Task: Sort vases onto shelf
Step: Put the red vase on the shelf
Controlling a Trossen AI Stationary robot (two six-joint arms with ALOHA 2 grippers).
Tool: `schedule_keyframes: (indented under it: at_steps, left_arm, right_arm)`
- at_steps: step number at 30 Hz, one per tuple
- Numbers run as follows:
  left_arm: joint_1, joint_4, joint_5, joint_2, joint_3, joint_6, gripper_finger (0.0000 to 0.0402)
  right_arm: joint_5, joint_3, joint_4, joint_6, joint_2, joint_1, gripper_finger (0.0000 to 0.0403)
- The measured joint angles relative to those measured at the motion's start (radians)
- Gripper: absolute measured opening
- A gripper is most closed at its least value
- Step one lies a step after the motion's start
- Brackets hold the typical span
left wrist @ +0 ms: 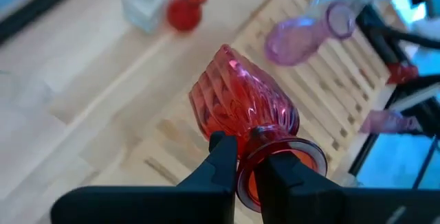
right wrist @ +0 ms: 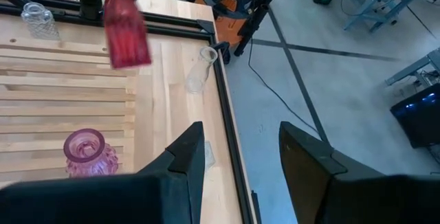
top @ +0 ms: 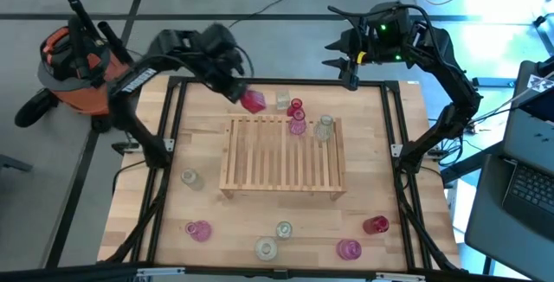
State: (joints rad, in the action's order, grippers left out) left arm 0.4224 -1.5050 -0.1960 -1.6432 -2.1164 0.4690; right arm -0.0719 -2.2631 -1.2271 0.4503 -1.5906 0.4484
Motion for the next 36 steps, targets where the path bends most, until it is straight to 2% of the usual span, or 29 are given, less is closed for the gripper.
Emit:
schedule_keyframes:
  at_steps: [12, 23, 28, 36]
  left_arm:
    - [-0.097, -0.020, -0.009, -0.173, -0.022, 0.031, 0.0022]
    - [-0.098, -0.005, -0.008, -0.200, -0.022, -0.026, 0.0041]
    - [-0.096, -0.002, -0.059, -0.200, -0.022, -0.083, 0.0044]
    - [-0.076, 0.009, -0.058, -0.204, -0.022, -0.104, 0.0046]
  right_arm:
    - [0.001, 0.000, -0.055, 0.003, 0.000, -0.002, 0.0138]
    - [0.000, 0.000, -0.088, 0.005, 0.000, -0.003, 0.0138]
    - [0.000, 0.000, -0.088, 0.022, 0.000, -0.003, 0.0138]
    - [0.000, 0.000, -0.088, 0.029, 0.000, -0.003, 0.0138]
